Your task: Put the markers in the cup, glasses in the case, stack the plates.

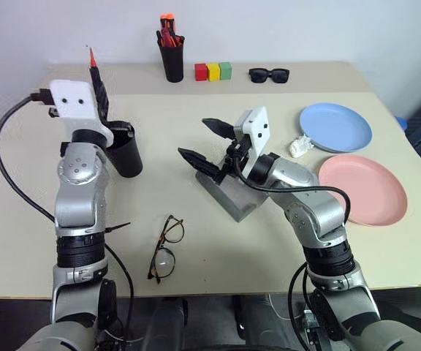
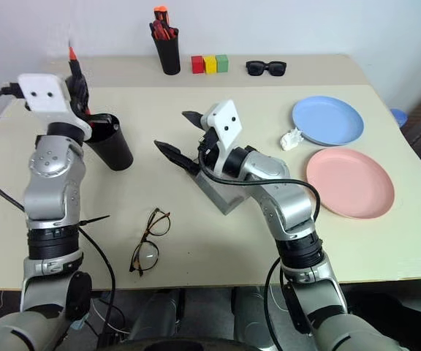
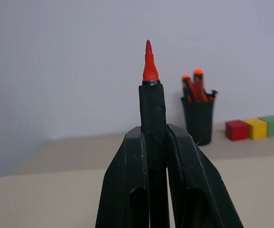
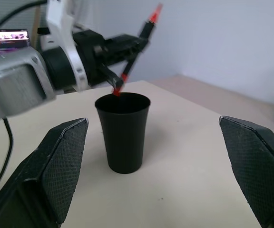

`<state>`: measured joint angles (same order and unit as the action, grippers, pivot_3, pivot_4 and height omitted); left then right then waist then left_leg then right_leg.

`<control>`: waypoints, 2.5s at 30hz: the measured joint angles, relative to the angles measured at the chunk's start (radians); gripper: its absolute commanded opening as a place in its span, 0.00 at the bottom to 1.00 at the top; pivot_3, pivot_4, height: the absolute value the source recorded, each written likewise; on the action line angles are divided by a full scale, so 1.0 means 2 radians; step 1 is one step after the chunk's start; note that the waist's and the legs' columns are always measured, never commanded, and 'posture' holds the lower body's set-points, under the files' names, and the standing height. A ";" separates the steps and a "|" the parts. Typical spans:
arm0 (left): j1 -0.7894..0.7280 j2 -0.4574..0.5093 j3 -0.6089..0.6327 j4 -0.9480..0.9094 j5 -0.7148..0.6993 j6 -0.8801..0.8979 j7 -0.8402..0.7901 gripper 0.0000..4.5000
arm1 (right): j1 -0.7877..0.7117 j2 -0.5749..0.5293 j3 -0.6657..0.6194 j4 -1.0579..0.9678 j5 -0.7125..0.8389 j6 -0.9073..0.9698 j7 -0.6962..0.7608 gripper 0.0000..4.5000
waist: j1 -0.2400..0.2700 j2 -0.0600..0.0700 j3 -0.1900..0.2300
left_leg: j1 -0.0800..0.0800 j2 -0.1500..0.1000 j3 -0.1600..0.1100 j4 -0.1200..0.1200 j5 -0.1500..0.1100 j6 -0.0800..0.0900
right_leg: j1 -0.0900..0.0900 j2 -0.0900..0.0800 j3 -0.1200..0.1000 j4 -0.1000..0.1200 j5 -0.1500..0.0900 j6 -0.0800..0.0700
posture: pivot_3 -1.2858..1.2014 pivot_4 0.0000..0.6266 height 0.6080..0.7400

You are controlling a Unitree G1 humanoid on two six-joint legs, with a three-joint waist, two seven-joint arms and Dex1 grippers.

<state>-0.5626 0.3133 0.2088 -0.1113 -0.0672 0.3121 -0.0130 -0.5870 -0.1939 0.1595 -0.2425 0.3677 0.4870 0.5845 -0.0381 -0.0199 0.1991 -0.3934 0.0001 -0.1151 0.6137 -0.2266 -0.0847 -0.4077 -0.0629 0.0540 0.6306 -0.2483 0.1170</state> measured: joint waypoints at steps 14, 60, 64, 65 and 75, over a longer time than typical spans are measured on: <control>0.028 -0.015 0.000 -0.007 0.010 0.001 0.020 0.52 | 0.002 -0.006 0.003 0.000 -0.001 0.000 0.002 1.00 | -0.002 0.000 0.000 | 0.000 0.000 0.000 0.000 0.000 0.000 | 0.000 0.000 0.000 0.000 0.000 0.000 | 0.52 0.24 1.00; -0.242 0.042 -0.338 0.496 0.081 -0.306 -0.688 0.01 | 0.177 -0.223 -0.067 -0.152 0.016 0.055 0.069 1.00 | -0.002 0.000 0.000 | -0.002 0.000 0.000 0.001 0.000 0.001 | -0.001 0.000 0.000 0.000 0.000 0.000 | 0.52 0.24 1.00; -0.232 0.051 -0.326 0.450 0.071 -0.202 -0.713 0.01 | 0.177 -0.223 -0.067 -0.152 0.015 0.055 0.069 1.00 | -0.003 0.000 0.000 | -0.002 0.000 0.000 0.001 0.000 0.001 | -0.001 0.000 0.000 0.000 0.000 0.000 | 0.52 0.24 1.00; -0.221 0.060 -0.321 0.417 0.063 -0.165 -0.724 0.01 | 0.176 -0.223 -0.066 -0.151 0.015 0.054 0.070 1.00 | -0.004 0.000 0.000 | -0.002 0.000 0.000 0.001 0.000 0.001 | -0.001 0.000 0.000 0.000 0.000 0.000 | 0.52 0.24 1.00; -0.131 0.119 -0.309 0.204 0.036 0.025 -0.741 0.07 | 0.153 -0.222 -0.046 -0.130 0.015 0.047 0.094 1.00 | -0.002 0.001 0.001 | -0.002 0.000 0.000 0.001 0.000 0.001 | -0.001 0.000 0.000 0.001 0.000 0.000 | 0.52 0.24 1.00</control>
<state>-0.8241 0.5511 -0.4089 0.2965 0.0050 0.3628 -1.4950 -0.2812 -0.6386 0.0682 -0.5032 0.3976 0.5818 0.7721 -0.0427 -0.0189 0.2002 -0.3964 0.0006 -0.1154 0.6158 -0.2274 -0.0828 -0.4090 -0.0622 0.0539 0.6316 -0.2492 0.1174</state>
